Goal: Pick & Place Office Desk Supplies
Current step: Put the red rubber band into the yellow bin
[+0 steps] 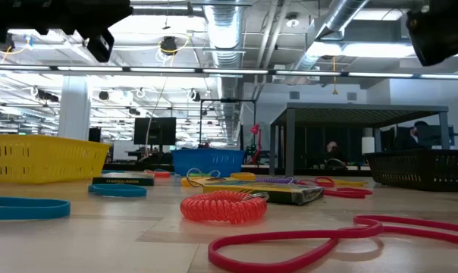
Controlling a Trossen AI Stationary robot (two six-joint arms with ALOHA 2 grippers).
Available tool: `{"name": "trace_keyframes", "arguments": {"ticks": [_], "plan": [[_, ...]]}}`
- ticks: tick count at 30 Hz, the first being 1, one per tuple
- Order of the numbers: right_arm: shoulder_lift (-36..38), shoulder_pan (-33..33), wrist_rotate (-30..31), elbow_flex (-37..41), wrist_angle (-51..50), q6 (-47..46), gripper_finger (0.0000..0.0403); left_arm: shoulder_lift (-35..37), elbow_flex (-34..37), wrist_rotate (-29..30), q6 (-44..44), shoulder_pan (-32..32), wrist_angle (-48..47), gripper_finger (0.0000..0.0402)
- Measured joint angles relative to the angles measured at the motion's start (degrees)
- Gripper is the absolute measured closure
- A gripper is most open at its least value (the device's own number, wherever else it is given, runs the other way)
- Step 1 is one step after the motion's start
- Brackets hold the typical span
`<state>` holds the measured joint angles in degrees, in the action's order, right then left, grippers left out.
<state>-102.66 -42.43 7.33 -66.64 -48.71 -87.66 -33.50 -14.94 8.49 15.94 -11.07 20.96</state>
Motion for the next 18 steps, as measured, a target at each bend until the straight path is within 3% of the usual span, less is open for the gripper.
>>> {"name": "trace_keyframes", "arguments": {"ticks": [7, 18], "plan": [[-0.8, -0.3, -1.3, 1.8, 0.6, -1.8, 0.0287, 0.0, -3.9, -2.5, 0.6, 0.0, -8.7, 0.0358], [-0.8, 0.6, -0.3, 3.4, 2.6, -1.9, 0.0281, 0.0, -5.3, -3.9, 1.0, -0.1, -8.6, 0.0358]]}}
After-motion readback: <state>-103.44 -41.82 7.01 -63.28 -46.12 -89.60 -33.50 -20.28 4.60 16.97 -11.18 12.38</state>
